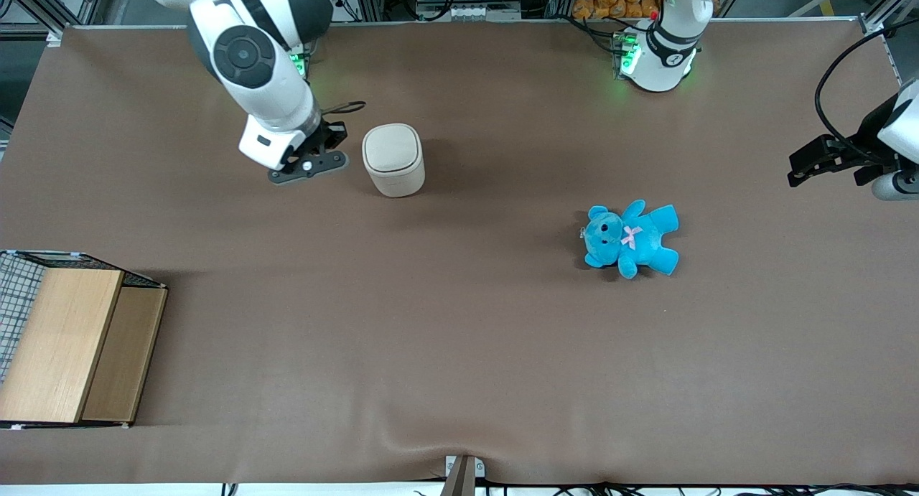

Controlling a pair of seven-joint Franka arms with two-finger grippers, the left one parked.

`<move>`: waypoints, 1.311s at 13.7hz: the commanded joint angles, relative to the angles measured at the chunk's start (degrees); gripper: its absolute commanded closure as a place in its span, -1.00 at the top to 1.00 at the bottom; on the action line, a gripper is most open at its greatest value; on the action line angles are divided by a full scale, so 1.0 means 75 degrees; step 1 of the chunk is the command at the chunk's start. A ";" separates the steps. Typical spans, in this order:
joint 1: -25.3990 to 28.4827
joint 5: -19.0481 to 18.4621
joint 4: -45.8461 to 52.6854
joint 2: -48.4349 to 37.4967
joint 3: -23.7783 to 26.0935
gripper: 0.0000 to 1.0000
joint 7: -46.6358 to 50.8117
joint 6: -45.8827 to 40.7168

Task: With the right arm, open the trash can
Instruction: 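Lower the right gripper over the trash can lid and close it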

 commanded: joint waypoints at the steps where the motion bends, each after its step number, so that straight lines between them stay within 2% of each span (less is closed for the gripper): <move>1: 0.0368 0.0053 -0.0889 -0.0407 -0.0040 -1.00 0.0249 0.0868; 4: 0.0650 0.0053 -0.1511 -0.0465 -0.0040 -1.00 0.0319 0.1806; 10: 0.1002 0.0053 -0.2050 -0.0454 -0.0028 -1.00 0.0355 0.2405; 13: 0.1178 0.0053 -0.2531 -0.0419 -0.0017 -1.00 0.0366 0.3224; 18: 0.1505 0.0053 -0.2614 -0.0383 -0.0005 -1.00 0.0764 0.3297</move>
